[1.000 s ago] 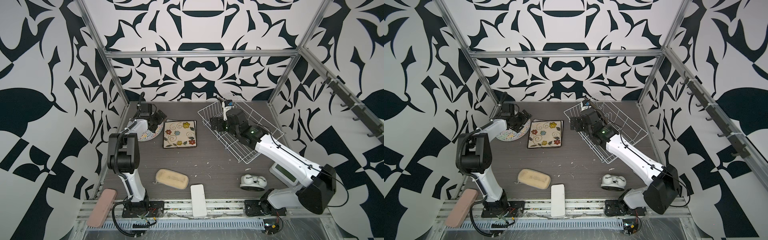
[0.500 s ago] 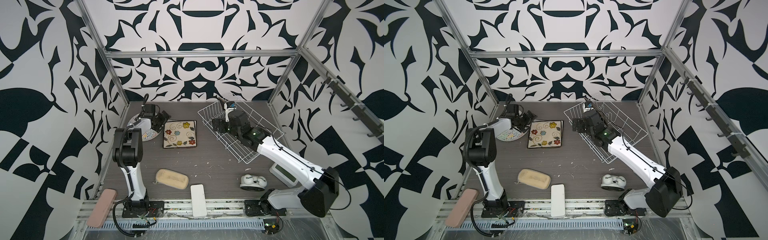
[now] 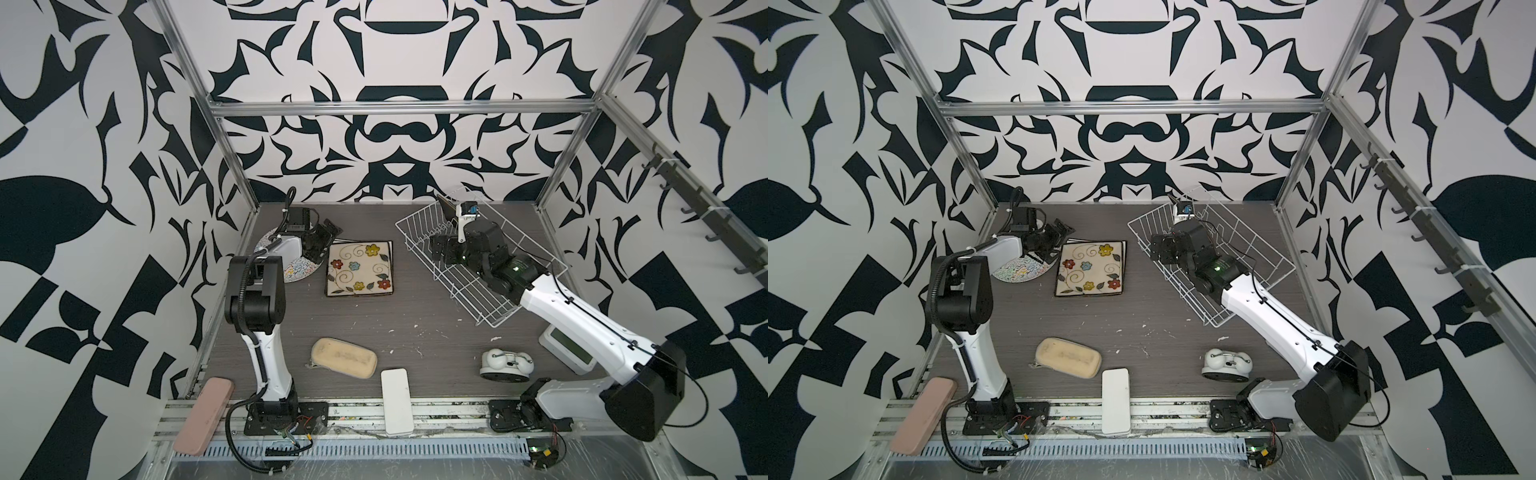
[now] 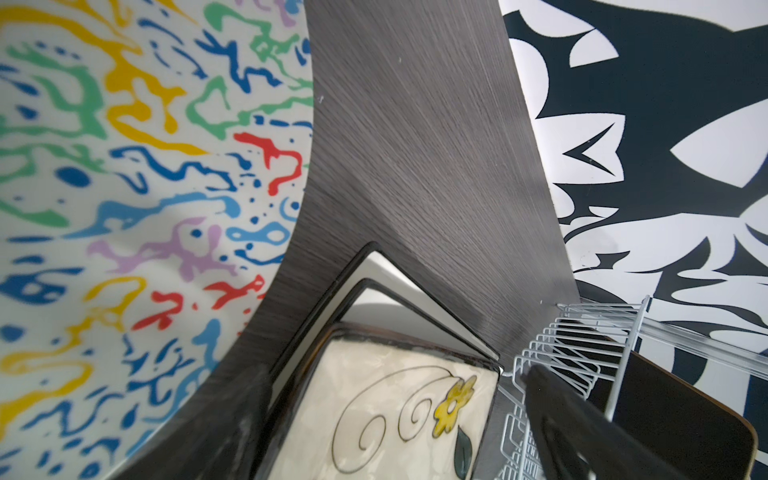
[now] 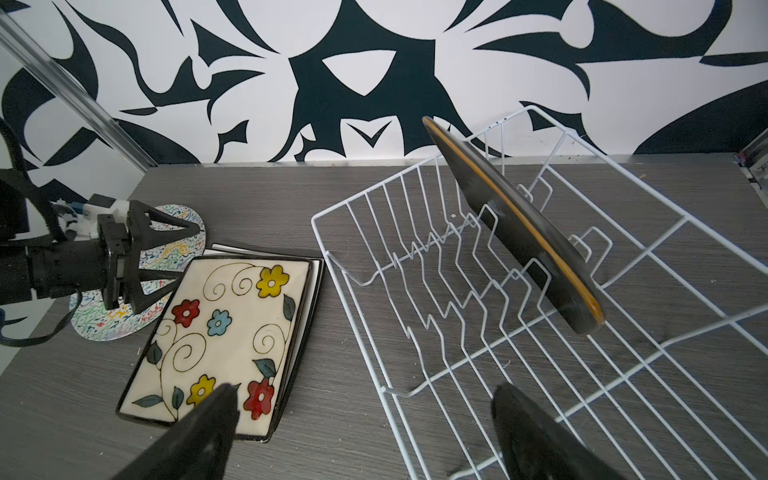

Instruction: Unload the plates from the dish rack

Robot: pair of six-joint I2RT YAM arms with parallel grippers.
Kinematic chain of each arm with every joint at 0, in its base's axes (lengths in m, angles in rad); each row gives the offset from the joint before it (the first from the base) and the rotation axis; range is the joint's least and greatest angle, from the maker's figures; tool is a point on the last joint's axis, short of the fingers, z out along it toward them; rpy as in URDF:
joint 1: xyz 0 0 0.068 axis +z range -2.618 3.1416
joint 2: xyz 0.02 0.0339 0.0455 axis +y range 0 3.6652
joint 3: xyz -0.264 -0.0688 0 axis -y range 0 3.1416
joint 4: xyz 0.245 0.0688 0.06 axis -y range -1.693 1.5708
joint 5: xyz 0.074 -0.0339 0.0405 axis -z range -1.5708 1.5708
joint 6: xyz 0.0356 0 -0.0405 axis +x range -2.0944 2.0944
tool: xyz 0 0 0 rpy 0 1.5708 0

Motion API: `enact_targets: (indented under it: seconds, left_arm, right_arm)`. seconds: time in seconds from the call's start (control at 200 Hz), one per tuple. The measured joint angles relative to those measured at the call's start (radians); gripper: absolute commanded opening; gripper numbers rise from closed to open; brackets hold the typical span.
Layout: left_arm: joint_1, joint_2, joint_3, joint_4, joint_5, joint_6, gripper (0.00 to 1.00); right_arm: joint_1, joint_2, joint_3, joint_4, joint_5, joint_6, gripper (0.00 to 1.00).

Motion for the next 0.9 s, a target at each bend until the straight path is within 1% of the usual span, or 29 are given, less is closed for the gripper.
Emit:
enact_targets:
  seconds: [0.435, 0.9]
  left_arm:
    - [0.001, 0.013, 0.000, 0.050, 0.037, -0.040, 0.99]
    - [0.001, 0.013, 0.000, 0.064, 0.035, -0.058, 0.99]
  right_arm:
    - [-0.005, 0.000, -0.005, -0.001, 0.000, 0.000, 0.99]
    - [-0.011, 0.000, -0.005, -0.002, 0.000, -0.001, 0.99]
